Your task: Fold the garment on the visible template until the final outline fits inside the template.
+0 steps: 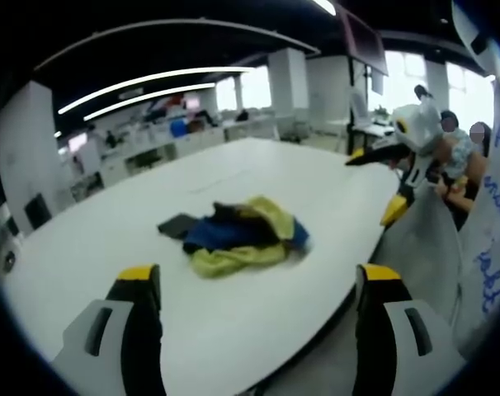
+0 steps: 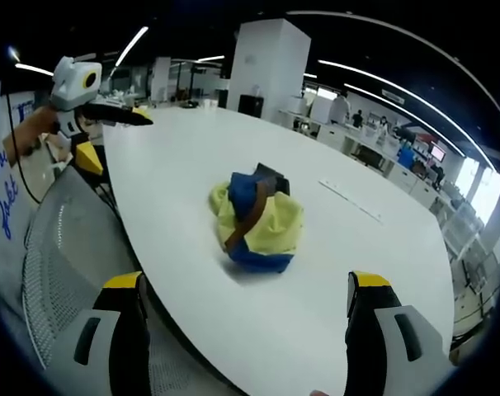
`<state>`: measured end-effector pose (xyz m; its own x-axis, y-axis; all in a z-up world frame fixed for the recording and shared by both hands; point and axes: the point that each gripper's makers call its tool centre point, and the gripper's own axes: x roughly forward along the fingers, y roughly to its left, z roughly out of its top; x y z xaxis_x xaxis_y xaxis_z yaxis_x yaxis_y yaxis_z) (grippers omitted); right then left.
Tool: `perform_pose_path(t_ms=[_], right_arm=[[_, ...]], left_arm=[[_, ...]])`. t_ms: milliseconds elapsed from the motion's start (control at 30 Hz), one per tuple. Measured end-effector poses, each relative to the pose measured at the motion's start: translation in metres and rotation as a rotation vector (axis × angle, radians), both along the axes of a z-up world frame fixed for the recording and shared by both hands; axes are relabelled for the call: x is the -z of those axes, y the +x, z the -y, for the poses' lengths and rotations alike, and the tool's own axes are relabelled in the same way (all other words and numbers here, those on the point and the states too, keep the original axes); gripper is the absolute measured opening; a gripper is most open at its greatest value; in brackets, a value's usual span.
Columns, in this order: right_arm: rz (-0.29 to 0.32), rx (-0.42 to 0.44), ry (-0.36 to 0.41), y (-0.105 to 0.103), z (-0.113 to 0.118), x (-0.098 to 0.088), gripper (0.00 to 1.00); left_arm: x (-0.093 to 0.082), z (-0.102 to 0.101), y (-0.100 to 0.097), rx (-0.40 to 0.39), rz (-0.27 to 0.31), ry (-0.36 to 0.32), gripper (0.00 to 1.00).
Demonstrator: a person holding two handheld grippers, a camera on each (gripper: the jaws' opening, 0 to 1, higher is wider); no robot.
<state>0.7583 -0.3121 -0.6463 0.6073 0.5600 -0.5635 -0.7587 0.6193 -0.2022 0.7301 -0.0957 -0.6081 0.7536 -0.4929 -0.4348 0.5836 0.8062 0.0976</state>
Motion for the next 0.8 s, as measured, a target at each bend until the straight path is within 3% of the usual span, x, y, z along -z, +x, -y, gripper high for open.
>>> perform_pose_path(t_ms=[800], right_arm=[[0.0,0.017,0.006,0.0019,0.0035,0.0012,1.0]], left_arm=[[0.0033,0.0005,0.0005,0.004,-0.014,0.016,0.94]])
